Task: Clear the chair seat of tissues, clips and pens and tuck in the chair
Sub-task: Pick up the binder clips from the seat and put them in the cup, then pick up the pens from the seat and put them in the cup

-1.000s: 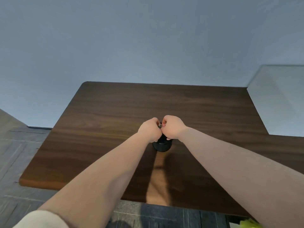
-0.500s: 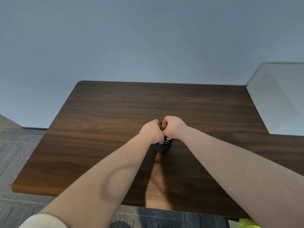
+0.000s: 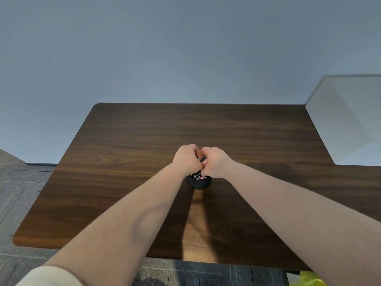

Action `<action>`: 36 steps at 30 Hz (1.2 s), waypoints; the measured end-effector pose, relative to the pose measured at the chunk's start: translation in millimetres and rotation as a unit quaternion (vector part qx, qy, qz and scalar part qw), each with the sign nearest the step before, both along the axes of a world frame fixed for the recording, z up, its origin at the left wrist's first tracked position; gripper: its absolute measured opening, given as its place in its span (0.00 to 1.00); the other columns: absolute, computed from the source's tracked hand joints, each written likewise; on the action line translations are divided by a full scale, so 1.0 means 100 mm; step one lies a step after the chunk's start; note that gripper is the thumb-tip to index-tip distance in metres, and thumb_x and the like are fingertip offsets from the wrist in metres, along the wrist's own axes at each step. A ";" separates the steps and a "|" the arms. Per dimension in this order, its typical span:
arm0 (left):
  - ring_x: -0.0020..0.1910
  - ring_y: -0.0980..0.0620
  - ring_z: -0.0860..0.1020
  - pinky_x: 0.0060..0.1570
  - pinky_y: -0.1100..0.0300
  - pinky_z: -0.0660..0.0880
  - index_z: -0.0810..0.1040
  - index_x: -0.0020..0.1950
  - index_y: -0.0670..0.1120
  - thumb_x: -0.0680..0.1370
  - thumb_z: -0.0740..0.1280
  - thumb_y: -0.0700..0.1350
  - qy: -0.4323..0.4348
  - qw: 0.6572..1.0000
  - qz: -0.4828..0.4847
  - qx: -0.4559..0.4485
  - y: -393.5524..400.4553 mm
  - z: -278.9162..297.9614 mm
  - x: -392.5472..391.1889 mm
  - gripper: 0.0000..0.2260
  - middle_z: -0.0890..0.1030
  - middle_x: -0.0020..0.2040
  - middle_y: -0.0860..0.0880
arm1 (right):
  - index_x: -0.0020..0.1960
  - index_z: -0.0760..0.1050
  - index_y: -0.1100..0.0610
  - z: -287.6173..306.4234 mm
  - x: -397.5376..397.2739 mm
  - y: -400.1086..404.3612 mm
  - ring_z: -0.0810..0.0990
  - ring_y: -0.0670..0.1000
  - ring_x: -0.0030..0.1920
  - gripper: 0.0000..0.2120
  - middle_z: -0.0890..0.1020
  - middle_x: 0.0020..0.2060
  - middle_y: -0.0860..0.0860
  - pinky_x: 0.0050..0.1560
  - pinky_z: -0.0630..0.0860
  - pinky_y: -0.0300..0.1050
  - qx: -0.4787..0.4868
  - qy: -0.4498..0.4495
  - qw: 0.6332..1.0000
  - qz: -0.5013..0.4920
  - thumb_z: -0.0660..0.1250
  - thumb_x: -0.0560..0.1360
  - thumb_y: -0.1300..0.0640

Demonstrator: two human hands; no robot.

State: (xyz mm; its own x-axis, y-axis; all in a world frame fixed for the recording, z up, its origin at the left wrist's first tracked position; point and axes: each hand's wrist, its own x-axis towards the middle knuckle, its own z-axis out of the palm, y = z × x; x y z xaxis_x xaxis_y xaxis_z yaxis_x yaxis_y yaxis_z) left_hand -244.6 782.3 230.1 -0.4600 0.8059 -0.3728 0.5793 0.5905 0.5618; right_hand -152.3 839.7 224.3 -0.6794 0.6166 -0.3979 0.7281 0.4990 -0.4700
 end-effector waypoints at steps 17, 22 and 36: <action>0.57 0.44 0.76 0.54 0.53 0.75 0.70 0.67 0.45 0.74 0.67 0.44 0.079 0.992 -0.078 -0.060 -0.45 0.26 0.00 0.22 0.77 0.62 0.44 | 0.66 0.70 0.53 0.22 0.30 -0.20 0.78 0.54 0.53 0.19 0.74 0.63 0.53 0.50 0.77 0.43 0.085 0.029 0.993 0.075 0.65 0.76 0.57; 0.70 0.41 0.67 0.67 0.49 0.69 0.59 0.75 0.50 0.76 0.65 0.49 0.109 0.987 -0.041 -0.112 -0.87 0.33 0.20 0.29 0.63 0.74 0.44 | 0.72 0.64 0.51 0.30 0.51 -0.43 0.73 0.58 0.66 0.25 0.67 0.71 0.53 0.64 0.74 0.52 0.097 0.005 0.987 0.129 0.65 0.76 0.55; 0.78 0.45 0.42 0.74 0.38 0.49 0.45 0.77 0.59 0.77 0.61 0.59 0.134 0.968 0.089 -0.194 -2.77 0.11 1.28 0.34 0.42 0.79 0.51 | 0.77 0.45 0.41 0.15 1.20 -1.74 0.50 0.55 0.78 0.35 0.46 0.79 0.52 0.75 0.57 0.57 0.132 -0.001 0.926 0.352 0.62 0.77 0.45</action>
State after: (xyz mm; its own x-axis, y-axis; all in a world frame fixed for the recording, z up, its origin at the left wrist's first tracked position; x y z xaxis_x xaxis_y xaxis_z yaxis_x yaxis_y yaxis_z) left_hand -116.2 505.1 240.8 -0.7008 0.5285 -0.4791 0.5430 0.8308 0.1223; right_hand -32.2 665.9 238.9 -0.9497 0.0962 -0.2980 0.1784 0.9483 -0.2625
